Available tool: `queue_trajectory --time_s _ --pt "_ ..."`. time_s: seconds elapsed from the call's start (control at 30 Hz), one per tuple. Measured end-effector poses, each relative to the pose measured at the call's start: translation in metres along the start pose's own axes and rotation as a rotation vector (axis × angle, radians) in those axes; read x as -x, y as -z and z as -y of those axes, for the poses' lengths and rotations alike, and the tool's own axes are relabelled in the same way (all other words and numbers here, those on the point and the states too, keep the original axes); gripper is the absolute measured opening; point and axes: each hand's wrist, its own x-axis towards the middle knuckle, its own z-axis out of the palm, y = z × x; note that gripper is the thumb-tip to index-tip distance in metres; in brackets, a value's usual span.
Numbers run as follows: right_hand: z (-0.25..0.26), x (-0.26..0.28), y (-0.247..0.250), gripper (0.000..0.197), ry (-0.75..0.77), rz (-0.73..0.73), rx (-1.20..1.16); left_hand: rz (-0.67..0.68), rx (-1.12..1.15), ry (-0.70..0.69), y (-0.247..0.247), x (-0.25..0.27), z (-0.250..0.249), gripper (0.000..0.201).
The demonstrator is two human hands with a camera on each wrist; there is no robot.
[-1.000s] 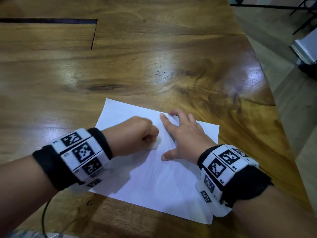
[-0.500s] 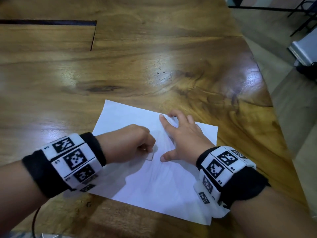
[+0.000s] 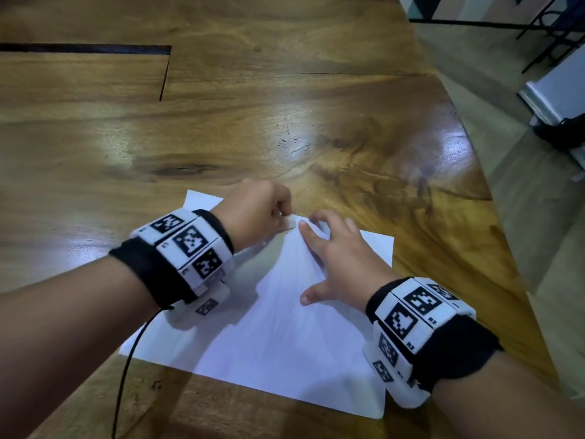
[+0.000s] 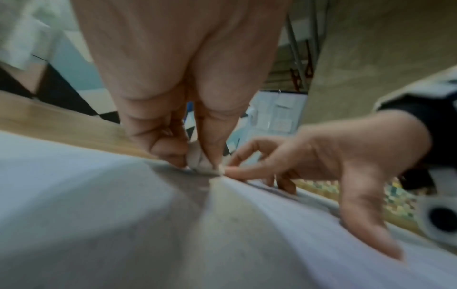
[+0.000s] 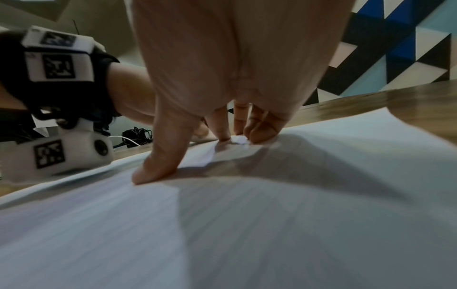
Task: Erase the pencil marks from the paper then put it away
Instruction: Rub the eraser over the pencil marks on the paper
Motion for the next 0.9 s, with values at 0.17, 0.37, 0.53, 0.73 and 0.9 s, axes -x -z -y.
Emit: queue_trajectory --time_s 0.17,0.37,0.53,0.73,0.9 --pt "0.0 0.0 0.0 0.11 -0.005 -0.005 -0.004 0.202 -0.045 -0.142 -0.005 0.02 0.001 0.025" --pt "0.0 0.0 0.0 0.109 -0.004 -0.009 -0.009 0.08 -0.059 -0.085 -0.004 0.0 0.002 0.004" --pt "0.0 0.0 0.0 0.109 -0.008 -0.004 -0.009 0.169 -0.044 -0.159 -0.008 0.021 0.002 0.008" --pt "0.0 0.0 0.0 0.11 -0.003 -0.004 -0.014 0.201 -0.077 -0.175 -0.004 0.011 0.003 0.004" --pt "0.0 0.0 -0.001 0.109 -0.004 -0.008 -0.014 0.081 -0.041 -0.186 -0.011 0.015 0.004 0.008"
